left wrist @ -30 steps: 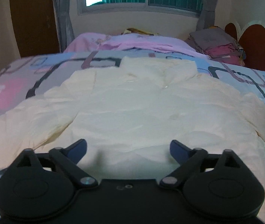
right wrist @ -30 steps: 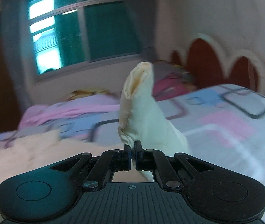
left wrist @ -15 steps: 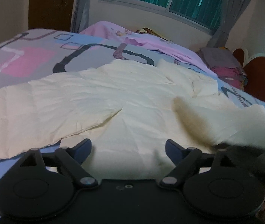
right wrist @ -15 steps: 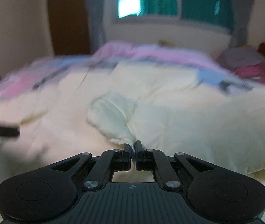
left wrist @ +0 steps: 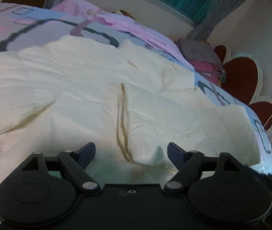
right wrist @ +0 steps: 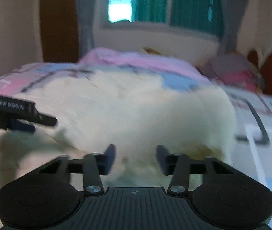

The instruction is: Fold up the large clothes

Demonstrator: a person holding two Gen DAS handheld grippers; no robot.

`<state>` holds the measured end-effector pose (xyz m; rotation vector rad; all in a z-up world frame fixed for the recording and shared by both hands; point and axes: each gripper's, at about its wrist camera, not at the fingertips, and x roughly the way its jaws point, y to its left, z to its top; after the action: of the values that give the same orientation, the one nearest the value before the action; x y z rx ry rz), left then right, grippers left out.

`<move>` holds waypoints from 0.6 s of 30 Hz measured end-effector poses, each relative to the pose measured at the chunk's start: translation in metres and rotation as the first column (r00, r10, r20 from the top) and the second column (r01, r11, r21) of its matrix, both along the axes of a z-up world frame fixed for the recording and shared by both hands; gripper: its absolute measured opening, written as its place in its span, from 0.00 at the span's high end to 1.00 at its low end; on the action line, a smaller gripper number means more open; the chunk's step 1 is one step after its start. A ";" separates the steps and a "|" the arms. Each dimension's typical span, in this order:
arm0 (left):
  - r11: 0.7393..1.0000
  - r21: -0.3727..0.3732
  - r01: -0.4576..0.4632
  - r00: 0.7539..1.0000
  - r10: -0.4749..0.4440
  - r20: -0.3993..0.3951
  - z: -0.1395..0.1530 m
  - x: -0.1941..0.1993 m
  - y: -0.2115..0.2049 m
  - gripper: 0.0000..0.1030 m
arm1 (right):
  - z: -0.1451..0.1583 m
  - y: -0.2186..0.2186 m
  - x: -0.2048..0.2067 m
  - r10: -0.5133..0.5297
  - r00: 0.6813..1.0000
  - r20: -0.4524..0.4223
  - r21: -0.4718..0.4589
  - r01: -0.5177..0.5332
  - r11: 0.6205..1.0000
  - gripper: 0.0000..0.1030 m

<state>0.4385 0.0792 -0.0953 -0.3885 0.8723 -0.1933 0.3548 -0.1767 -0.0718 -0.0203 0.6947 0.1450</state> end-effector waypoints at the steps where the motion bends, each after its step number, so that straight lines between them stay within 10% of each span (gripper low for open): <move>1: 1.000 0.004 0.016 1.000 -0.016 -0.007 -0.003 0.006 -0.004 0.35 | 0.000 -0.012 -0.002 -0.037 0.999 -0.012 -0.005 0.037 0.999 0.60; 8: 0.998 0.055 0.021 0.998 -0.024 0.056 0.006 0.017 -0.016 0.90 | -0.007 -0.080 0.013 -0.272 0.959 -0.083 0.065 0.277 0.959 0.60; 13: 0.993 0.072 -0.092 0.982 0.078 0.173 0.035 -0.002 0.017 0.91 | -0.012 -0.090 0.028 -0.301 0.949 -0.094 0.068 0.308 0.949 0.60; 18: 0.986 0.117 -0.122 0.988 0.110 0.104 0.015 -0.007 0.036 0.91 | -0.026 -0.087 0.036 -0.290 0.950 -0.117 0.053 0.297 0.953 0.60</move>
<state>0.4311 0.1149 -0.0800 -0.3114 0.7593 -0.0497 0.3904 -0.2638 -0.0977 0.1589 0.7925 -0.1173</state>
